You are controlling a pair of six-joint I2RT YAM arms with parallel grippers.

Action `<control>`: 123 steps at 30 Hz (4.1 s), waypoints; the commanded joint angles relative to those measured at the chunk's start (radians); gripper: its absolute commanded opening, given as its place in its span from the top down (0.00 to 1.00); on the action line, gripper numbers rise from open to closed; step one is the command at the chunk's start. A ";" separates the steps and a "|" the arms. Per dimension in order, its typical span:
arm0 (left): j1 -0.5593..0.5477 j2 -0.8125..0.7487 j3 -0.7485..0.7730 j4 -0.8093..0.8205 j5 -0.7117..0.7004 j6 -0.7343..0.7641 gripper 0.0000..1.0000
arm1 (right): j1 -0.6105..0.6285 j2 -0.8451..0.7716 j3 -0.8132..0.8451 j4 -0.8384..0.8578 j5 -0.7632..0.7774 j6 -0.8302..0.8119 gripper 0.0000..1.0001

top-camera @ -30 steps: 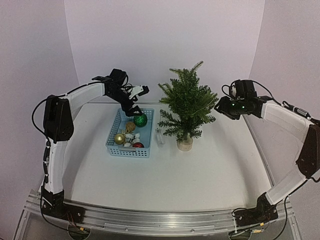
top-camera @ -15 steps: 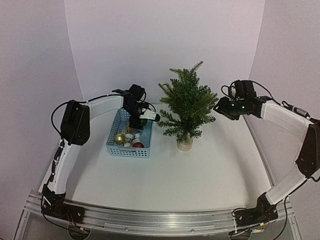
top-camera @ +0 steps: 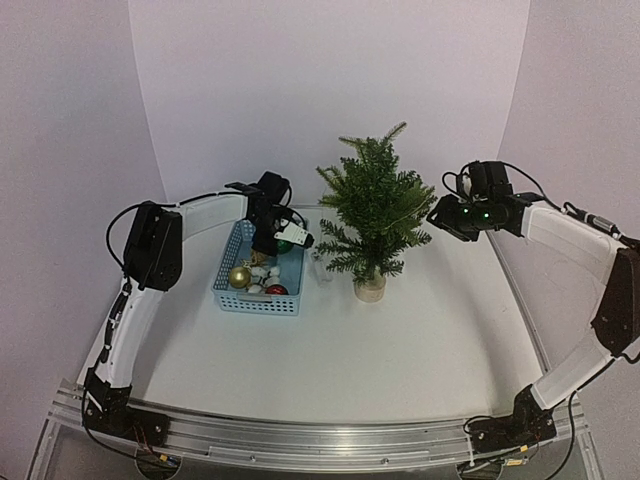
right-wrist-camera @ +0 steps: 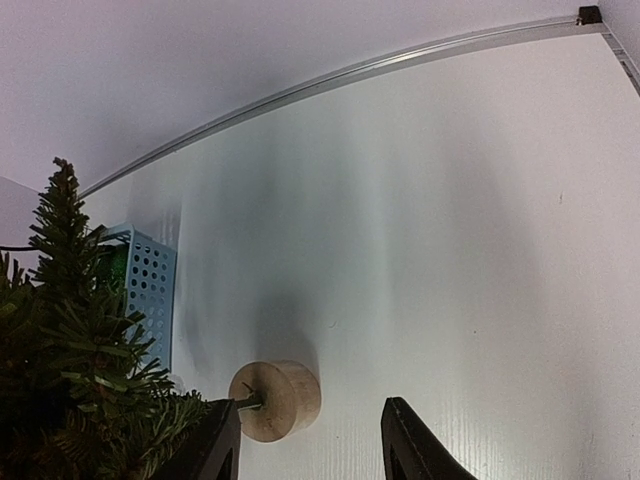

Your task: Decorate the small christmas tree

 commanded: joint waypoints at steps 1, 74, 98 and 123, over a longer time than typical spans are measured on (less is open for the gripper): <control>-0.002 0.035 0.039 -0.010 -0.024 0.021 0.14 | -0.002 -0.005 0.017 0.010 -0.013 -0.013 0.52; -0.105 -0.825 0.093 -0.263 0.434 -0.433 0.33 | 0.478 0.290 0.821 0.267 -0.533 0.065 0.08; -0.119 -0.826 0.157 -0.263 0.532 -0.414 0.34 | 0.478 0.458 0.842 0.652 -0.675 0.303 0.06; -0.129 -0.821 0.133 -0.245 0.520 -0.408 0.08 | 0.470 0.427 0.814 0.661 -0.672 0.280 0.36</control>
